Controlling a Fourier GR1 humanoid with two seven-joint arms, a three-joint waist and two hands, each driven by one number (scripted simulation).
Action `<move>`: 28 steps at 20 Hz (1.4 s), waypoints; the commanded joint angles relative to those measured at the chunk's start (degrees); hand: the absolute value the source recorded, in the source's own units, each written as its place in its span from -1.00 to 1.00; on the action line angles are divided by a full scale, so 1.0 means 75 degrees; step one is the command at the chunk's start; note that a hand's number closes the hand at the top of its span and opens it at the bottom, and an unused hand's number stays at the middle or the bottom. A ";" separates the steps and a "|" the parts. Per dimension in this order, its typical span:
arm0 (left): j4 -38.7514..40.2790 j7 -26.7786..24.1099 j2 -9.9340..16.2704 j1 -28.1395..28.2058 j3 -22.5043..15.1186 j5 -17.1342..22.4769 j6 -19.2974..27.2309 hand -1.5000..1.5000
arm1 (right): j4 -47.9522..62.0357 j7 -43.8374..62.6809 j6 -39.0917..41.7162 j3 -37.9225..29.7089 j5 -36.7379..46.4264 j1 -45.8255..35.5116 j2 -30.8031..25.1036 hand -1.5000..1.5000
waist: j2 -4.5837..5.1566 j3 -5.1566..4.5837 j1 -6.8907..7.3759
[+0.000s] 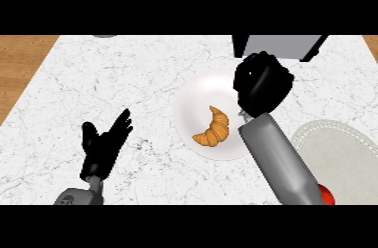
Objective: Pick the croissant from the placemat and place it in the plate
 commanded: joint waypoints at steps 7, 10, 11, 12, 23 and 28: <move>0.0129 -0.0291 -0.0076 0.0152 0.0017 -0.0061 0.0043 0.00 | -0.0062 0.2037 -0.1462 -0.0439 0.0881 0.0687 0.0085 1.00 | 0.0021 0.0012 -0.0191; 0.0010 -0.0282 0.0187 0.0273 0.0219 0.0107 -0.0153 0.00 | 0.0064 0.2040 -0.1074 -0.1195 -0.0162 0.1058 0.0085 1.00 | 0.0044 0.0027 -0.0171; -0.0055 -0.0333 0.0165 0.0308 0.0104 -0.0070 -0.0049 0.00 | 0.0257 0.2043 -0.1159 -0.1131 -0.0502 0.1302 0.0086 1.00 | 0.0049 0.0032 -0.0144; -0.0093 -0.0023 0.0042 -0.0045 0.0151 0.0049 0.0022 0.00 | 0.0678 0.1981 -0.0692 -0.1037 -0.0671 0.1218 0.0086 -1.00 | 0.0060 0.0023 -0.0178; -0.0089 -0.0192 0.0000 0.0170 0.0151 -0.0003 0.0025 0.00 | 0.2585 -0.0440 -0.3949 -0.0735 -0.3400 0.0297 0.0088 -1.00 | 0.0070 0.0021 -0.0208; -0.0320 -0.0034 0.0256 0.0437 0.0315 0.0119 -0.0097 0.00 | 0.2129 -0.0508 -0.5750 -0.0614 -0.3151 0.0805 0.0088 -1.00 | 0.0004 0.0015 -0.0306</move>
